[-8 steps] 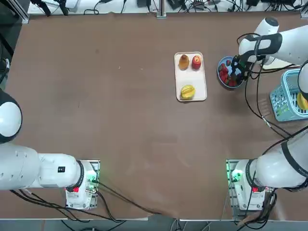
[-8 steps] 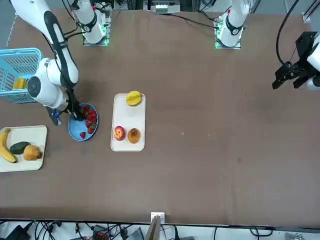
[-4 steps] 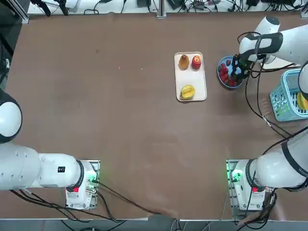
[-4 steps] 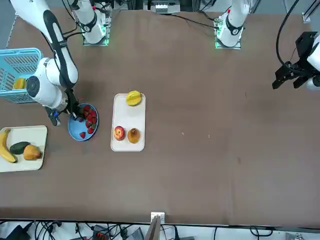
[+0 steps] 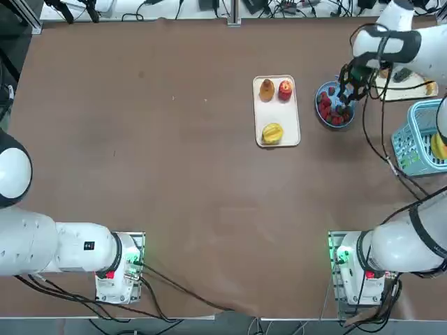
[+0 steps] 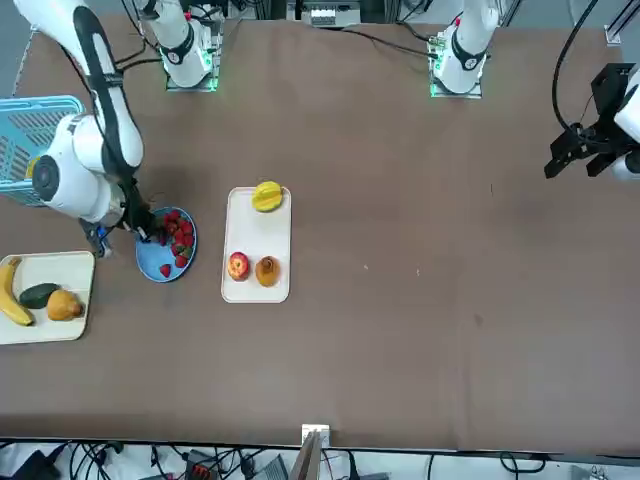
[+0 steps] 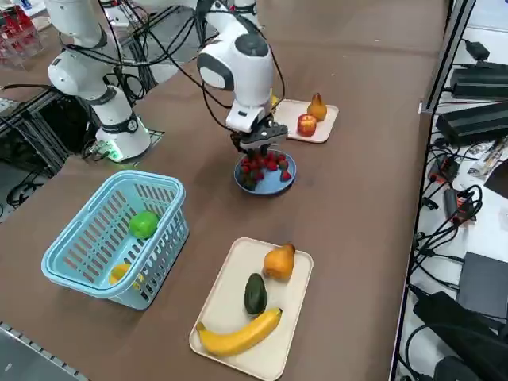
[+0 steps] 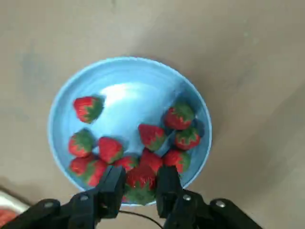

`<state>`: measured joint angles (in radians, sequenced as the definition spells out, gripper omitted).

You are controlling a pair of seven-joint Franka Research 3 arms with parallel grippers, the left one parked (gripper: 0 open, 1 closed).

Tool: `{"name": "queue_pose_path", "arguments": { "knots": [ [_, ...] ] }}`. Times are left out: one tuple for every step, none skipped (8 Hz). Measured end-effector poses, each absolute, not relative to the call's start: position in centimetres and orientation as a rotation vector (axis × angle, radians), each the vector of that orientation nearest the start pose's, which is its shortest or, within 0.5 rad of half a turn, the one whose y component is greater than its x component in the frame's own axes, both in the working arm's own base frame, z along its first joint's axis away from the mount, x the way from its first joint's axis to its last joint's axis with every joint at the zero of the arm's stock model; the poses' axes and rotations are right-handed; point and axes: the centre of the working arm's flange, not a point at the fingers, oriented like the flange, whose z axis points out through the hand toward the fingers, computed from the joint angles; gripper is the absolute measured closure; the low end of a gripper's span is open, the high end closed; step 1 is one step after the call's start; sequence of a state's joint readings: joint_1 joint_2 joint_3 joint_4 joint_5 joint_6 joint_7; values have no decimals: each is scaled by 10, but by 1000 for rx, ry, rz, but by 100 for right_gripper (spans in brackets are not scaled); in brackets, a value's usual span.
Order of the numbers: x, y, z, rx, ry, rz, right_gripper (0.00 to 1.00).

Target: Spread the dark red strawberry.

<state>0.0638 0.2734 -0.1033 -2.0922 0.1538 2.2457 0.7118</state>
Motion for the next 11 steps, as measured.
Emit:
{"name": "queue_pose_path", "arguments": {
  "knots": [
    [579,-20,291,-2824,1269,178,61],
    [591,-22,289,-2837,1263,160,61],
    [600,-23,278,-2858,1257,166,61],
    [606,-25,261,-2887,1249,179,61],
    [609,-30,245,-2910,1245,191,61],
    [610,-37,235,-2921,1237,203,61],
    [610,-44,230,-2923,1237,212,58],
    [610,-49,228,-2922,1238,212,48],
    [611,-50,230,-2922,1236,205,44],
    [614,-49,233,-2924,1225,193,26],
    [616,-46,238,-2927,1210,191,9]
  ]
}}
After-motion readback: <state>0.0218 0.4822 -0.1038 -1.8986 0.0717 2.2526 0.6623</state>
